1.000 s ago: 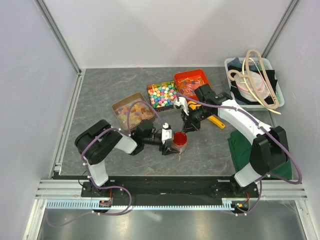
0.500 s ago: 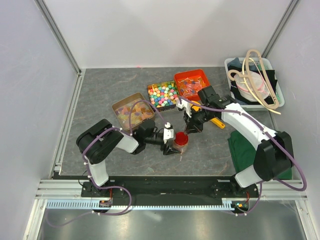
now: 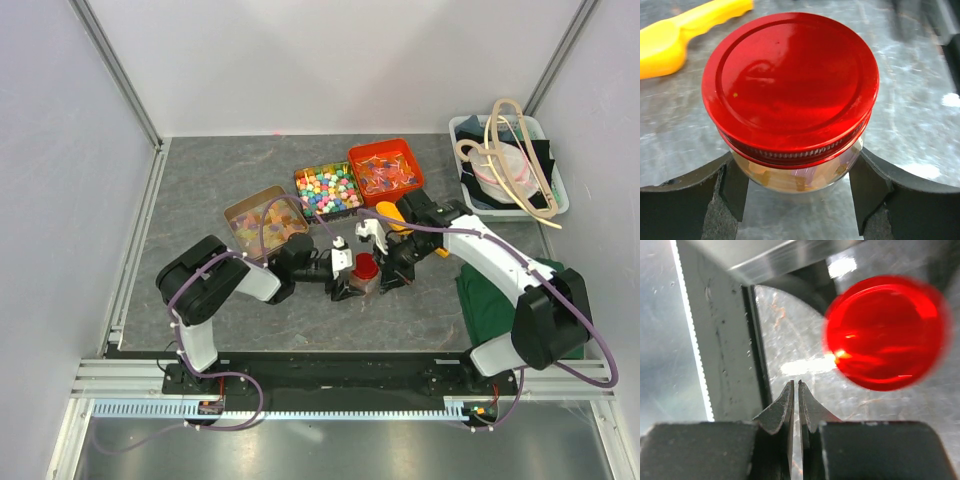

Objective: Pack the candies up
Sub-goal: Screw the bottle lid onto the packing bottle.

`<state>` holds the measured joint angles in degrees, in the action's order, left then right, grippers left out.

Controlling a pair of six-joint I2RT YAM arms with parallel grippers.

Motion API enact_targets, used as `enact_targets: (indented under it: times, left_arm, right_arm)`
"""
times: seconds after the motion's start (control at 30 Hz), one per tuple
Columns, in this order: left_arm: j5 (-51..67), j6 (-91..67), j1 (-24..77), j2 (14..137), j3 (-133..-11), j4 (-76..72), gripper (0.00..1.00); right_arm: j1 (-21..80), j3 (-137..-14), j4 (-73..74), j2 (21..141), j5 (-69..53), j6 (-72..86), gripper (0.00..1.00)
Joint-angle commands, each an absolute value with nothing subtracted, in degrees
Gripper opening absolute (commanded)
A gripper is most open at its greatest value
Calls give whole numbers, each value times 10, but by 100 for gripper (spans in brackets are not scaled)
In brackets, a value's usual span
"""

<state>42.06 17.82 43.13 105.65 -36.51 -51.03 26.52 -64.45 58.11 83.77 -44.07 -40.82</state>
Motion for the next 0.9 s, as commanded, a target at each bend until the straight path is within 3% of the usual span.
enact_targets:
  times: [0.0,0.07,0.17,0.2,0.3,0.4,0.53,0.87]
  left_arm:
    - [361,183,430,1074,-374,-476,2]
    - [362,190,432,1075,-375,-470,2]
    - [362,192,433,1077,-382,-459,2]
    - [364,192,432,1077,-383,-455,2]
    - [370,195,432,1077,-385,-452,2]
    - [384,200,432,1075,-383,-452,2]
    - [423,205,432,1072,-381,-445,2]
    - [526,214,432,1067,-380,-424,2]
  right_arm:
    - [271,-648,600,816,-443,-424,13]
    - [271,-661,586,793,-414,-417,14]
    - [271,-684,570,768,-375,-425,29]
    - [271,-687,566,764,-365,-430,44]
    - [272,-698,542,752,-335,-446,78]
    - [277,-709,541,758,-317,-496,91]
    - [311,-738,562,791,-265,-566,98]
    - [349,-808,595,889,-252,-631,98]
